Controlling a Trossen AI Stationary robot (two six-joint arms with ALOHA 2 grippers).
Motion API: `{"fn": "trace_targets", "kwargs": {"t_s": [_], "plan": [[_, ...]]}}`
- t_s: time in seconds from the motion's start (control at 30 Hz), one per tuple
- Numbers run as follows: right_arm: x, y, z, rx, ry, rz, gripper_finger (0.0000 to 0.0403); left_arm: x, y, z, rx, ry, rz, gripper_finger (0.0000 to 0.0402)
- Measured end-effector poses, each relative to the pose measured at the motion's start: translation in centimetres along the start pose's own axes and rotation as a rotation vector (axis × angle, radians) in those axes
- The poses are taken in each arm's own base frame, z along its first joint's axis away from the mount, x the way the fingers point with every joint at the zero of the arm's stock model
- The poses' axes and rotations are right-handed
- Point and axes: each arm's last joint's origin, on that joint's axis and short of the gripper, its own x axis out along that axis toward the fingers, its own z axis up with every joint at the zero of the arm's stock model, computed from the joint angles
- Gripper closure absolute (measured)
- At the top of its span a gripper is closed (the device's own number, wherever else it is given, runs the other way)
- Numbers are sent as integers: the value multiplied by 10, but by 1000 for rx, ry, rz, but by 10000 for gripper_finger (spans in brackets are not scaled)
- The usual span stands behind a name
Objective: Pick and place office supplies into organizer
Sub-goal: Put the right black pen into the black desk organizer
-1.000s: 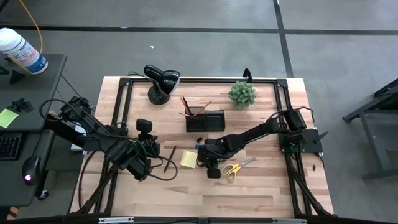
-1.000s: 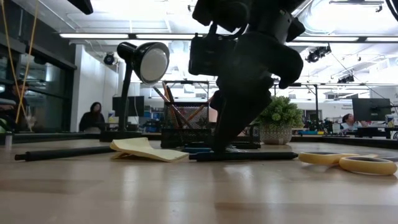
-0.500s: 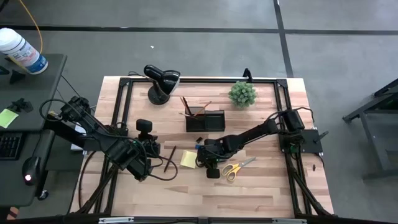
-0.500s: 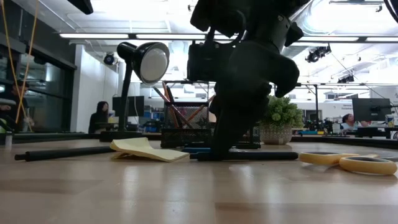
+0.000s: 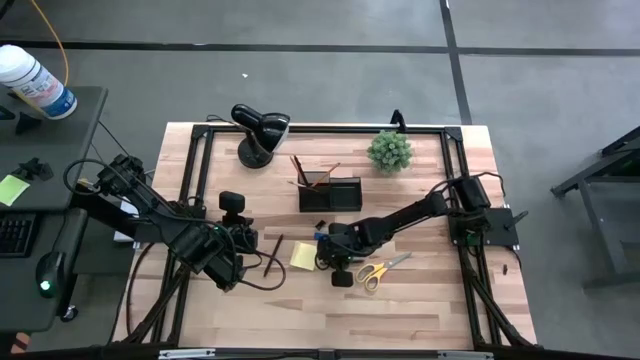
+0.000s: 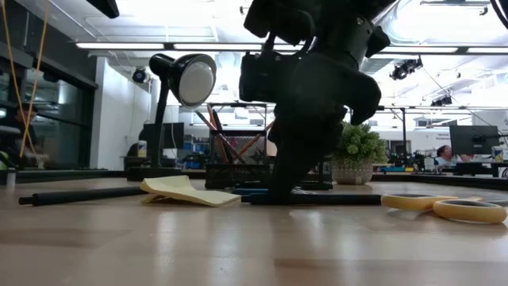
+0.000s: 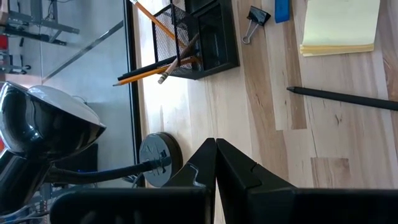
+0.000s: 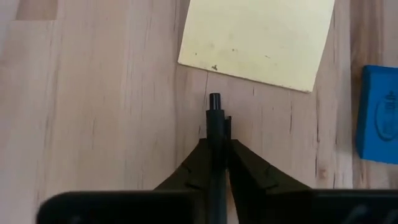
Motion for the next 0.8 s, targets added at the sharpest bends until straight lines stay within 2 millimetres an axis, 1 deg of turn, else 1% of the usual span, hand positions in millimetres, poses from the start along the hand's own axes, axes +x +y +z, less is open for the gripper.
{"fn": "trace_targets", "kwargs": {"t_s": [0.1, 0.3, 0.43, 0.6, 0.8], "plan": [[0, 0, 1, 0, -6, -5, 398, 0, 0, 0, 0, 0, 0, 401], [0, 0, 0, 1, -2, -4, 402, 0, 0, 0, 0, 0, 0, 401], [-4, 0, 2, 1, -6, -6, 402, 0, 0, 0, 0, 0, 0, 401], [-14, 3, 14, -39, 22, -21, 402, 0, 0, 0, 0, 0, 1, 401], [-31, 6, 34, -105, 15, -59, 402, 0, 0, 0, 0, -2, 4, 401]]}}
